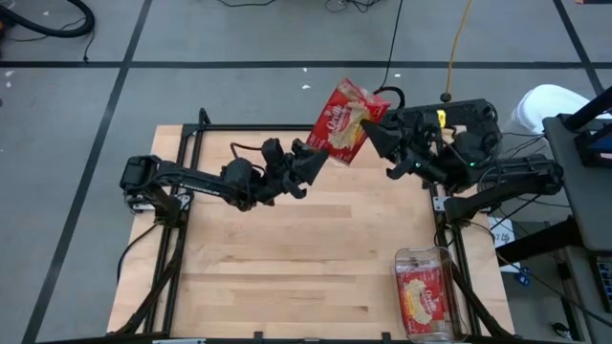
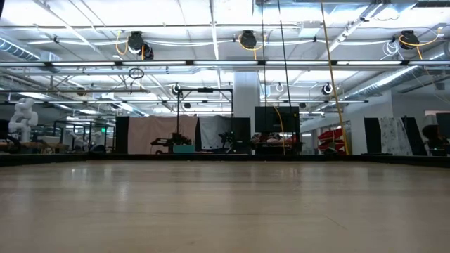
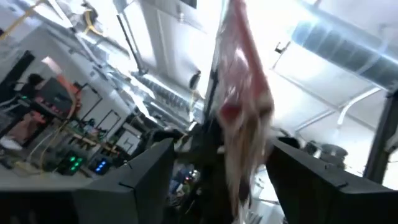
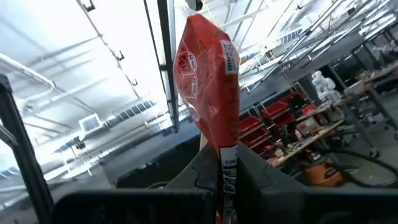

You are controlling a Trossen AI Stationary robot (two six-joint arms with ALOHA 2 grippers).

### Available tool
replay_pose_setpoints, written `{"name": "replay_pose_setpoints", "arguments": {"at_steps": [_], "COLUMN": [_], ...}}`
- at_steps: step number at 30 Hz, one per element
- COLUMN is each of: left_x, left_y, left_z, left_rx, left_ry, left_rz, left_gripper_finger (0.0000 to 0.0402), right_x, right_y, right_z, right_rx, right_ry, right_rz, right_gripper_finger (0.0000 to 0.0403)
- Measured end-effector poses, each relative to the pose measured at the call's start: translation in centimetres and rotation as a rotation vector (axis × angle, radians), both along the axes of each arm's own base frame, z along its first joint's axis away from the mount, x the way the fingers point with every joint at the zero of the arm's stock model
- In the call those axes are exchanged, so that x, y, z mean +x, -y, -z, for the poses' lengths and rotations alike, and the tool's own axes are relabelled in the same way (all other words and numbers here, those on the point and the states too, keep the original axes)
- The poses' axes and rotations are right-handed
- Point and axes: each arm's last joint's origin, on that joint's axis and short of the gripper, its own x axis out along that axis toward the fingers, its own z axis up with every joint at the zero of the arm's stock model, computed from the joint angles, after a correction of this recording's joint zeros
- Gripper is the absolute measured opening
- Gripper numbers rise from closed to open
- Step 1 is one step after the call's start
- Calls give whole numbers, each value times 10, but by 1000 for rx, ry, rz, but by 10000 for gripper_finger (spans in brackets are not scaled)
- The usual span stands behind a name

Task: Sort popcorn bags into baskets
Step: Put the popcorn bag into the transparent bin

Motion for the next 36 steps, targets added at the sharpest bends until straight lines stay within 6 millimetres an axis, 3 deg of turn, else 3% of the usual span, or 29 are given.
{"name": "replay_pose_setpoints", "arguments": {"at_steps": [6,14,20,26,31,36], "left_x": [1,4,4,-8,-26,-53], "left_y": [-9,-13,-15,-20,-28,-32], "left_z": [-1,3,3,-12,-21,-18], "left_rx": [74,74,71,105,167,198], "left_ry": [10,-36,-33,-90,-350,-658], "left_rz": [61,62,80,114,174,264], "left_gripper_finger": [198,21,22,8,6,9], "right_x": [5,-2,-7,-32,-54,-61], "right_y": [4,7,-2,-9,-17,-31], "right_z": [31,45,47,43,43,44], "right_rx": [95,117,142,154,228,264], "right_ry": [86,164,108,4,-57,-157], "right_rz": [-37,-37,-4,25,-26,-45], "right_gripper_finger": [12,13,27,97,154,174]}}
